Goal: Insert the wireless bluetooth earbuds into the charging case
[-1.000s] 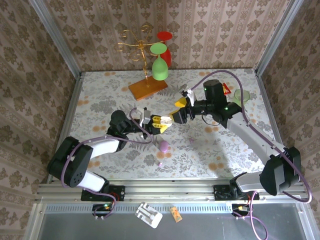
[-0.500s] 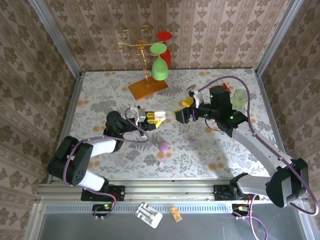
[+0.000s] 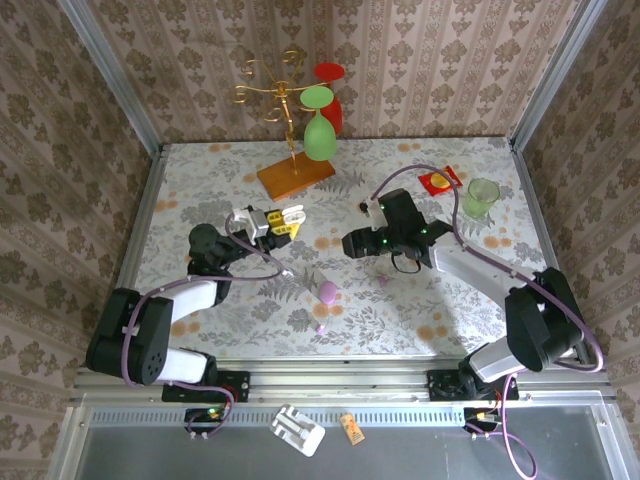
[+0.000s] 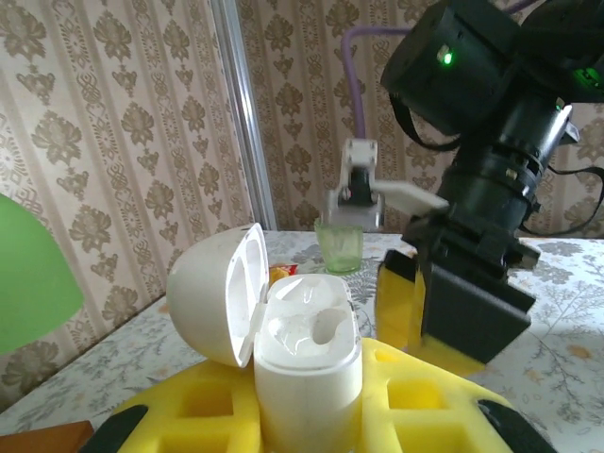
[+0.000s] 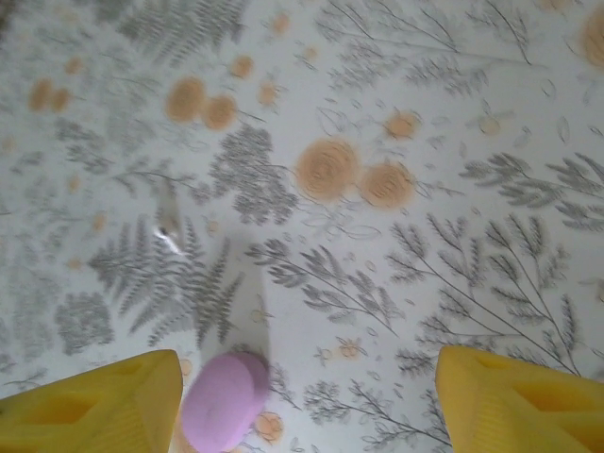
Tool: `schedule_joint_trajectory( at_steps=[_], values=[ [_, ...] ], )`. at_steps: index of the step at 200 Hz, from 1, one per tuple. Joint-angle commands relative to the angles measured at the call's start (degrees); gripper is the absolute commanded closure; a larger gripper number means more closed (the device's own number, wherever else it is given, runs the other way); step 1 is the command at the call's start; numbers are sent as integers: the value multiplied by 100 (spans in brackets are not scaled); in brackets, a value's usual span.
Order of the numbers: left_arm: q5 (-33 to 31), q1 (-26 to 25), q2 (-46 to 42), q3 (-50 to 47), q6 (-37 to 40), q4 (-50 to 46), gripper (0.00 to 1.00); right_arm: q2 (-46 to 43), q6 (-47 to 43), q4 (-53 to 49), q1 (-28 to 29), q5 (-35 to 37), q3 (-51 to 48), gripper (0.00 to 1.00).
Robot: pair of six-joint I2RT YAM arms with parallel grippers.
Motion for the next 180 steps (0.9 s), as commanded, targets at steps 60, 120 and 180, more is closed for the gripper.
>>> schedule_joint_trajectory(
  at_steps=[60,120,180],
  values=[
    [137,-137,-141,-16,411,-234,100,1297,-825,-2533,-500,1796,1457,42],
    [286,-346,-119,39,889,-728,100,2044,-1252,-3498,-472,2069,2158,55],
    [381,-452,-83,-14,1026,-757,100,2569,-1325,-3814,-443,2024,2573,60]
  ],
)
